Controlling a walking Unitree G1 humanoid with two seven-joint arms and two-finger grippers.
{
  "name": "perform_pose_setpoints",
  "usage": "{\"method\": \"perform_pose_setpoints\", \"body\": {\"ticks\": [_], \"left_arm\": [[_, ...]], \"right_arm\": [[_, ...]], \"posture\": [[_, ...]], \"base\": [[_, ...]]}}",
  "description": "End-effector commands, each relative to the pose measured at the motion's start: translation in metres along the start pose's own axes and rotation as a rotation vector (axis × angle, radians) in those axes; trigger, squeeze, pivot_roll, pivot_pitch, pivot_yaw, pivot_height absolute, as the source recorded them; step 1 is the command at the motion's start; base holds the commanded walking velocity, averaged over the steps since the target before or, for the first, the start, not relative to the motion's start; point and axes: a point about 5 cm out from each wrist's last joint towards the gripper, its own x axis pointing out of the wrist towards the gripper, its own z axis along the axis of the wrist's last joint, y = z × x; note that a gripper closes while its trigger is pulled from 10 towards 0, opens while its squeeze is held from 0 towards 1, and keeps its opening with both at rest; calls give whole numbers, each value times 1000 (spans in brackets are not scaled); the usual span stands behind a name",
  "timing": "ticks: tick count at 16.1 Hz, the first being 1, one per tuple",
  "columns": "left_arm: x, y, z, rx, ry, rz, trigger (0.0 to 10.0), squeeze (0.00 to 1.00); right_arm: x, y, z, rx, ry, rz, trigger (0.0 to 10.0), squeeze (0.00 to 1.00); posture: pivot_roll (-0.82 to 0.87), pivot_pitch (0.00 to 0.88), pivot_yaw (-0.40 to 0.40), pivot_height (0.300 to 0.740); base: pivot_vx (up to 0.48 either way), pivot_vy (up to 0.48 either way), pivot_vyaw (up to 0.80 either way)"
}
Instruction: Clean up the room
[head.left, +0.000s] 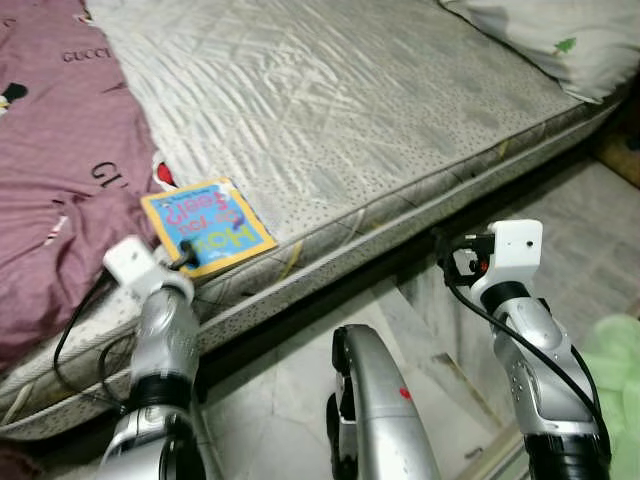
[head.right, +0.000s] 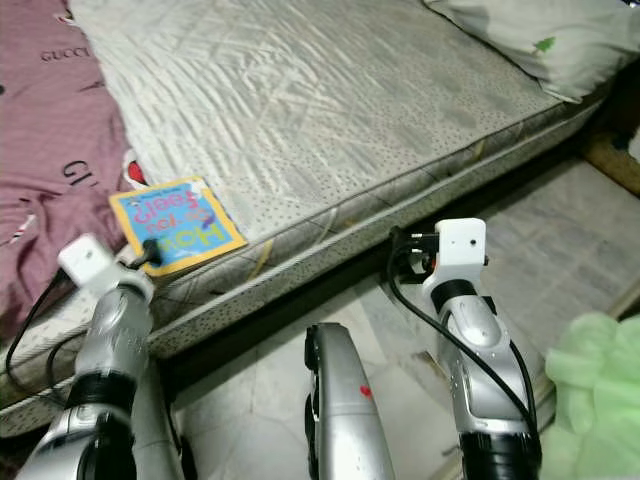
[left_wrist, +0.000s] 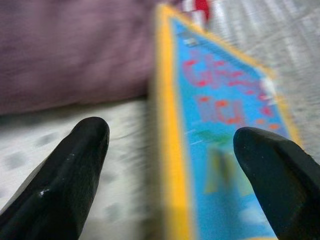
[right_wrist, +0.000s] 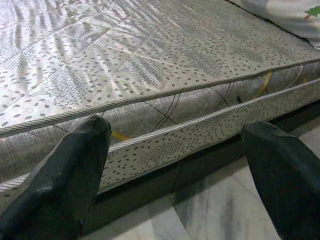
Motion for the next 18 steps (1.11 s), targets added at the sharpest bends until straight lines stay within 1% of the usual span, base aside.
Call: {"method": "perform_pose_setpoints", "body": {"ticks": [1, 2, 4, 6, 7, 9, 10, 11, 12, 13, 14, 16, 18], "left_arm": [[0, 1, -7, 1, 26, -4, 10000, 0], [0, -4, -10, -3, 40, -23, 10000, 0], [1, -6, -12, -16, 56, -32, 10000, 0], [4, -2, -18, -42, 101, -17, 10000, 0], [5, -2, -19, -48, 108, -17, 10000, 0], [10, -3, -16, -65, 127, -48, 10000, 0], [12, -5, -15, -69, 140, -88, 10000, 0], [14, -7, -11, -69, 137, -122, 5961, 0], [18, -10, -6, -113, 145, -175, 0, 0], [20, -10, -2, -115, 145, -198, 0, 0], [20, -10, -2, -115, 149, -204, 0, 0], [22, -9, -2, -97, 187, -210, 0, 0], [25, -7, 4, -122, 166, -210, 0, 0]], "right_arm": [[-3, -2, 2, -7, 4, -1, 10000, 0], [-3, 0, 2, -13, 3, 5, 10000, 0], [-2, 0, 3, -14, 4, 8, 10000, 0], [-2, 0, 3, -14, 7, 8, 10000, 0], [-1, 0, 3, -14, 8, 8, 10000, 0], [1, 2, 4, -12, 3, 6, 10000, 0], [3, 3, 5, -9, 0, 5, 10000, 0], [4, 5, 4, -7, -1, 5, 10000, 0], [6, 8, 4, -3, -5, 9, 10000, 0], [7, 10, 5, -4, -12, 12, 10000, 0], [8, 11, 5, -4, -13, 12, 10000, 0], [11, 12, 7, 1, -23, 11, 10000, 0], [14, 14, 7, 5, -30, 6, 10000, 0]], "posture": [[-243, 187, -100, 485], [-243, 185, -101, 485], [-243, 183, -101, 485], [-242, 173, -97, 485], [-240, 170, -95, 485], [-232, 160, -89, 485], [-227, 154, -87, 485], [-224, 150, -85, 485], [-219, 143, -81, 485], [-216, 137, -78, 485], [-216, 137, -78, 485], [-207, 122, -70, 485], [-197, 114, -65, 485]], "base": [[0, 0, 0], [0, 0, 0], [0, 0, 0], [0, 0, 0], [0, 0, 0], [0, 0, 0], [0, 0, 0], [0, 0, 0], [0, 0, 0], [0, 0, 0], [0, 0, 0], [0, 0, 0], [0, 0, 0]]}}
